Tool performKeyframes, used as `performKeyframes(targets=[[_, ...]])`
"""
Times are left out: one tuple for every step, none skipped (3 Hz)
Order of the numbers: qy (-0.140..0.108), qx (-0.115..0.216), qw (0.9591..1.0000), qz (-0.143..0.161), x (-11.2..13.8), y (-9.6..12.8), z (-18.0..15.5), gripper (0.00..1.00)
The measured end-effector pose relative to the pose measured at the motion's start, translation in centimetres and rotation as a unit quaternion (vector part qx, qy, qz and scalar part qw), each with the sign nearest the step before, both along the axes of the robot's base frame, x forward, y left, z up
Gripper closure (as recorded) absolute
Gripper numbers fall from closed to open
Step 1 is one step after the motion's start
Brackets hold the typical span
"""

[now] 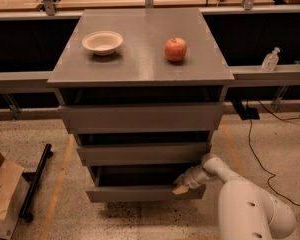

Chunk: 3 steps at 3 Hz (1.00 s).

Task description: Open bottom drawer

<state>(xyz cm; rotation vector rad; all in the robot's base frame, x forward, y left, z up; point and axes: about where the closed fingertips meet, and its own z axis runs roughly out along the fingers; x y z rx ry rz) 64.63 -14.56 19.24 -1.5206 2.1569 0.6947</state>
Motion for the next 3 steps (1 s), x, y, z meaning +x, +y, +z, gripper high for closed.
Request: performKeyframes(targets=[[0.0,0.0,1.0,0.0,-0.01,0.0,0.0,0.9],[0.0,0.0,1.0,0.0,-0.01,0.0,0.0,0.66],[0.0,0.0,1.0,0.0,-0.02,0.0,0.0,0.44]])
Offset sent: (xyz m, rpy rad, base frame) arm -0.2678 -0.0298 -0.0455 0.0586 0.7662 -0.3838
